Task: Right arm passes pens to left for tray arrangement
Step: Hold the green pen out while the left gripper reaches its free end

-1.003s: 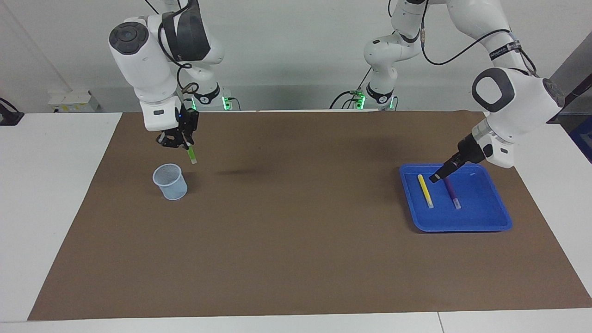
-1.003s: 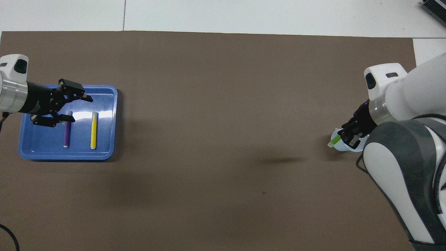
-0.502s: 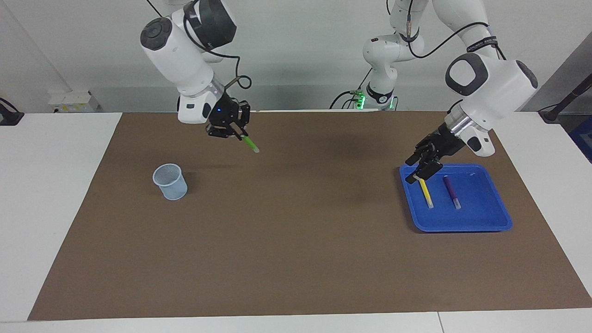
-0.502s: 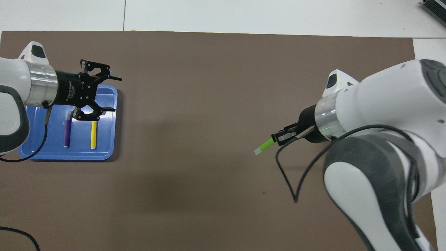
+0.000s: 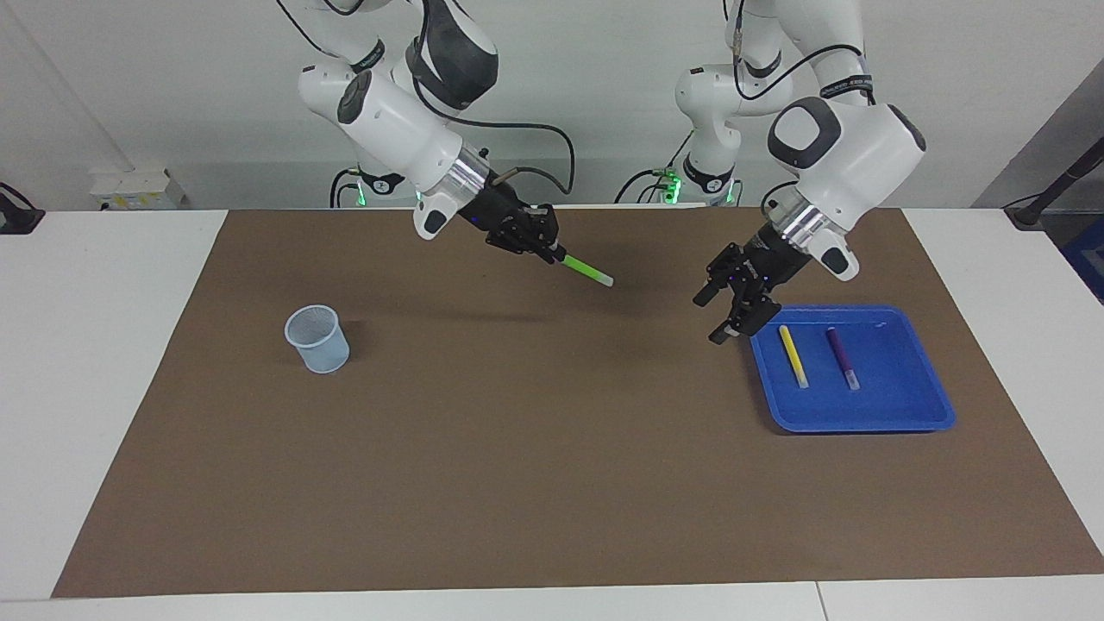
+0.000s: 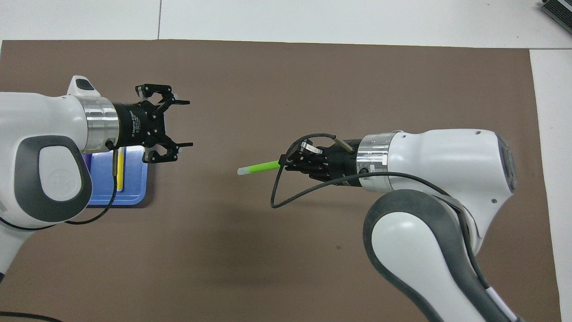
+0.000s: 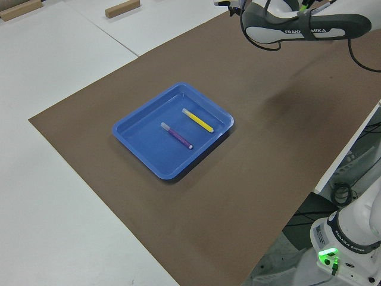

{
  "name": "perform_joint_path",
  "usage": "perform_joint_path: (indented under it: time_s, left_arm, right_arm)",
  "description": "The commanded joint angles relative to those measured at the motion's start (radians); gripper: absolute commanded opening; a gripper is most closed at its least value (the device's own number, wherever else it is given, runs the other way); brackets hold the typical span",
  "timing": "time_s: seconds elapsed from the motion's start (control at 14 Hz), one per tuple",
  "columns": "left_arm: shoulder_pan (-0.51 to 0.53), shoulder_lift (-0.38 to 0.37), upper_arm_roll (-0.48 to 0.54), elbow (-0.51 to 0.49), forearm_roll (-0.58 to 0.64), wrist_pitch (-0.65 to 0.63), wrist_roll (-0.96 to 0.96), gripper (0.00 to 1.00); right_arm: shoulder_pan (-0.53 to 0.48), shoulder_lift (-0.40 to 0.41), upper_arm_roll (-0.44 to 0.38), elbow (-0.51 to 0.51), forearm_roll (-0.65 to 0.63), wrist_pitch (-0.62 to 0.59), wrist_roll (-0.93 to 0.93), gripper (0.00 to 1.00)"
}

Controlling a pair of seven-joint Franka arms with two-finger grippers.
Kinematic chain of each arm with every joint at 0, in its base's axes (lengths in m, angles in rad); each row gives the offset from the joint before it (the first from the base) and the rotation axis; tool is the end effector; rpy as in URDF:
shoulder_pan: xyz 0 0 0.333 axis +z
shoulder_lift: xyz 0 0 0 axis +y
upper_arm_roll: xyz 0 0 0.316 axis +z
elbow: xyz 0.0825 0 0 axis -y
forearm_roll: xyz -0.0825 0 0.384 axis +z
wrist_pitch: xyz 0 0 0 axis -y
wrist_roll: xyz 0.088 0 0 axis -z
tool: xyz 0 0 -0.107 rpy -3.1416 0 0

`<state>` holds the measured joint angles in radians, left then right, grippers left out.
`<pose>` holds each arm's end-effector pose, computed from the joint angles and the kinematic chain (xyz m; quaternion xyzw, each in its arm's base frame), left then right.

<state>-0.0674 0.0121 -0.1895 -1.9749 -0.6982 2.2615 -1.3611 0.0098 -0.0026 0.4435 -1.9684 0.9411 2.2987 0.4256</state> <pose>0.5636 -0.1652 0.4949 0.6979 0.6412 -0.1227 0.2946 0.5222 0.2738 0.5132 -0.8825 0.2292 0.0294 0.4097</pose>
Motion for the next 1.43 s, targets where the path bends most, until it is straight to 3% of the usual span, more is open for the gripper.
perform_joint_path:
  time_s: [0.0, 0.29, 0.65, 1.36]
  left_arm:
    - [-0.058, -0.089, 0.015, -0.107, -0.029, 0.050, -0.100, 0.91]
    - [-0.115, -0.179, 0.015, -0.159, -0.026, 0.070, -0.294, 0.91]
    - [-0.150, -0.219, 0.012, -0.167, -0.020, 0.073, -0.331, 0.91]
    - [-0.196, -0.212, -0.064, -0.245, -0.020, 0.280, -0.282, 0.90]
  right_arm:
    - [0.001, -0.011, 0.000, -0.013, 0.154, 0.065, 0.038, 0.00]
    - [0.136, -0.005, 0.000, -0.059, 0.264, 0.310, 0.032, 0.00]
    - [0.144, 0.000, 0.000, -0.064, 0.268, 0.317, 0.007, 0.00]
    - [0.145, -0.002, 0.000, -0.064, 0.268, 0.314, 0.001, 0.00]
